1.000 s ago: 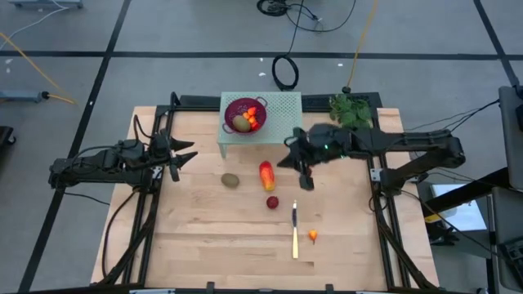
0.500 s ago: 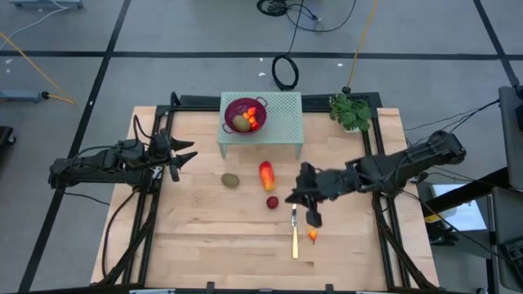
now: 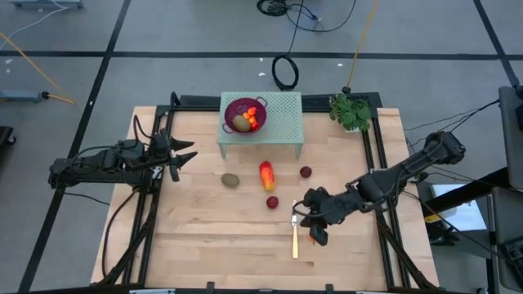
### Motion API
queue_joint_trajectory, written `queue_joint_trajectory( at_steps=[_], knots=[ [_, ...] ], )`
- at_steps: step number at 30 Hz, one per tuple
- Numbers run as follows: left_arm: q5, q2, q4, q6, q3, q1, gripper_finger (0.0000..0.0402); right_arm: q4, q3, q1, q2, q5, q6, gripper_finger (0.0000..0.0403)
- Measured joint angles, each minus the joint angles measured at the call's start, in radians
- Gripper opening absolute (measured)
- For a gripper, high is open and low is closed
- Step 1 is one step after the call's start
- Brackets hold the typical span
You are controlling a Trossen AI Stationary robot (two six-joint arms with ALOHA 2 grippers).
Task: Pick & Place Fruit
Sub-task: Put the pear into violet strainer bowl on the shelf
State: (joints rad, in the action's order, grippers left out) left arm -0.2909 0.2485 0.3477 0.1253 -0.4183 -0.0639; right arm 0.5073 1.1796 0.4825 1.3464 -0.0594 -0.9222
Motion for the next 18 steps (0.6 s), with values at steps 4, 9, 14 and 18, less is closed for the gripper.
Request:
queue_joint_trajectory(
  at_steps=[4, 9, 14, 18],
  knots=[
    [0.000, 0.000, 0.000, 0.000, 0.000, 0.000, 0.0182, 0.011, -0.009, 0.004, 0.000, 0.059, -0.069, 0.0000],
    [0.000, 0.000, 0.000, 0.008, 0.000, 0.000, 0.0182, 0.014, -0.009, 0.017, 0.000, 0.068, -0.120, 0.0000],
    [0.000, 0.000, 0.000, 0.008, 0.000, 0.000, 0.0182, 0.029, -0.009, 0.051, 0.000, 0.065, -0.206, 0.0000],
    [0.000, 0.000, 0.000, 0.006, 0.000, 0.000, 0.0182, 0.069, -0.009, 0.069, 0.000, 0.057, -0.289, 0.0000]
  ],
)
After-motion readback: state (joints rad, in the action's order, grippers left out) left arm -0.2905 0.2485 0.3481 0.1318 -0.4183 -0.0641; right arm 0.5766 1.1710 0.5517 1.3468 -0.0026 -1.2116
